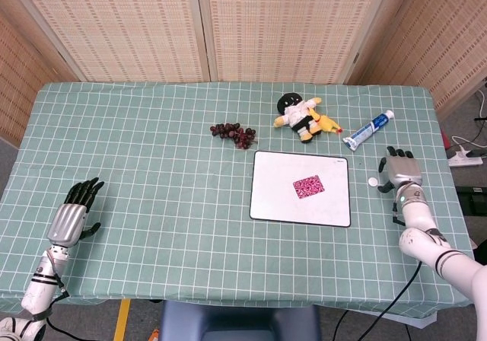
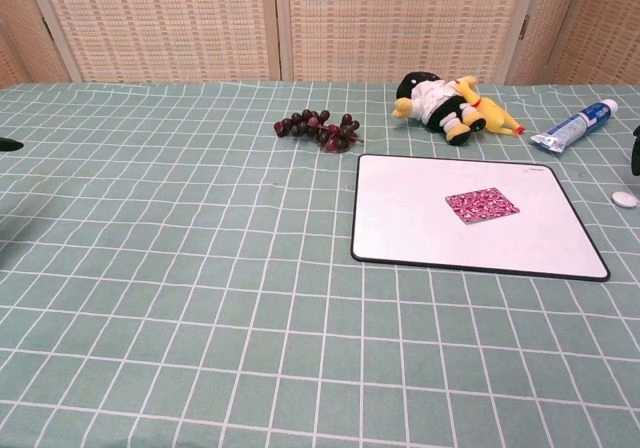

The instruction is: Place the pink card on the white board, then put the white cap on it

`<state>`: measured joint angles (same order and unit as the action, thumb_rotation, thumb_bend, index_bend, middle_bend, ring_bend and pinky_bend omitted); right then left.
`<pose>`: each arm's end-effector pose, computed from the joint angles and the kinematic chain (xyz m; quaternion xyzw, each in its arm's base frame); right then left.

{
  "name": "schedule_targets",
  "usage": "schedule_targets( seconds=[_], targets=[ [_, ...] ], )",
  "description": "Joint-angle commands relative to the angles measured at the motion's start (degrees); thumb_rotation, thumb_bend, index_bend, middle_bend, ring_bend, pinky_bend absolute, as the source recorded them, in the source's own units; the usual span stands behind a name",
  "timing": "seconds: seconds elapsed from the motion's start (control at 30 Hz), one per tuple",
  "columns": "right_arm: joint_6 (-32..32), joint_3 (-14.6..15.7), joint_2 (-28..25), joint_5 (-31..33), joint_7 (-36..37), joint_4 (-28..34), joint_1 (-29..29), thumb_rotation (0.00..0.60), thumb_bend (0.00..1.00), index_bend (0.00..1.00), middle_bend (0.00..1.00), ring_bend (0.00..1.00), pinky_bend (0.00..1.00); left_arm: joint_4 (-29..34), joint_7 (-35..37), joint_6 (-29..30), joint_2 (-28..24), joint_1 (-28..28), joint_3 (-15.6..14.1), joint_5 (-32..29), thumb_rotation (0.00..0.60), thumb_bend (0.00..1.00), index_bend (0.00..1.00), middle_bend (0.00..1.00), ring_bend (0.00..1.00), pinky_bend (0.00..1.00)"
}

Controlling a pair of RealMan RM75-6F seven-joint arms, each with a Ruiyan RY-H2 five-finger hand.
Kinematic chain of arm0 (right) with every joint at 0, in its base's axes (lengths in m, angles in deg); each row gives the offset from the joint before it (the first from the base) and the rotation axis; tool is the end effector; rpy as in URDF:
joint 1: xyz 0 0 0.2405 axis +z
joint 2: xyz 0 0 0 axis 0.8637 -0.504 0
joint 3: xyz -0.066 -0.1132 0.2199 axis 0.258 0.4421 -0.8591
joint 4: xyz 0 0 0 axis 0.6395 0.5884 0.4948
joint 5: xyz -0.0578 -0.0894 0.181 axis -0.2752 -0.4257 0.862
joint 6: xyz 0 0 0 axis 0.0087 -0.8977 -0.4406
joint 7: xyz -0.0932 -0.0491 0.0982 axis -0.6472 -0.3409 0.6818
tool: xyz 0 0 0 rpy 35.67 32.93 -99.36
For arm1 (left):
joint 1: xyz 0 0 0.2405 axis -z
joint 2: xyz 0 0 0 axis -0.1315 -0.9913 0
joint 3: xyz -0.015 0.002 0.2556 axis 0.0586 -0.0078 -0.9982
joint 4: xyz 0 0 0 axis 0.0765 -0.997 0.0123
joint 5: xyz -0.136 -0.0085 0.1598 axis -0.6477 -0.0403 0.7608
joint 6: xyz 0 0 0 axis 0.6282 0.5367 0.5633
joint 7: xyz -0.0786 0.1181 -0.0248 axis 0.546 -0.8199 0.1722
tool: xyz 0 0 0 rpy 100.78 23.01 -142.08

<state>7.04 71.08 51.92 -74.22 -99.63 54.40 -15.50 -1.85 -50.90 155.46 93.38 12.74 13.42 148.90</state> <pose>-0.3417 -0.4108 0.0824 0.6230 -0.5030 0.1215 0.5866 -0.3627 0.2869 0.0548 -0.6396 -0.3773 -0.4211 0.5209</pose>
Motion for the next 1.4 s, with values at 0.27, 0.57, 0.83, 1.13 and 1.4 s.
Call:
schedule_targets(
  seconds=[0.27, 0.57, 0.83, 1.13, 1.4],
  targets=[
    [-0.42, -0.23, 1.38, -0.31, 0.23, -1.6, -0.05, 0.6, 0.24, 0.42, 0.0, 0.0, 0.0, 0.11, 0.2, -0.13, -0.1, 0.04, 0.02, -0.04, 0.6, 0.19, 0.0, 0.0, 0.0, 0.0],
    [-1.39, -0.4, 3.01, -0.54, 0.18, -3.78, 0.17, 0.6, 0.25, 0.42, 0.0, 0.0, 0.0, 0.12, 0.42, -0.12, -0.15, 0.06, 0.06, -0.05, 0.6, 0.19, 0.0, 0.0, 0.0, 0.0],
    [-2.66, -0.47, 3.95, -0.61, 0.14, -5.39, 0.41, 0.6, 0.25, 0.43, 0.0, 0.0, 0.0, 0.38, 1.14, -0.08, -0.34, 0.09, 0.02, 0.02, 0.6, 0.19, 0.0, 0.0, 0.0, 0.0],
    [-3.24, -0.68, 4.7, -0.48, 0.07, -6.75, 0.64, 0.6, 0.25, 0.43, 0.0, 0.0, 0.0, 0.37, 1.53, -0.25, -0.44, 0.13, 0.03, -0.02, 0.6, 0.19, 0.0, 0.0, 0.0, 0.0],
    [-4.11, -0.58, 5.8, -0.29, -0.24, -8.2, 0.87, 0.6, 0.26, 0.43, 0.0, 0.0, 0.0, 0.39, 1.56, -0.29, -0.46, 0.12, 0.03, -0.04, 0.6, 0.19, 0.0, 0.0, 0.0, 0.0]
  ],
)
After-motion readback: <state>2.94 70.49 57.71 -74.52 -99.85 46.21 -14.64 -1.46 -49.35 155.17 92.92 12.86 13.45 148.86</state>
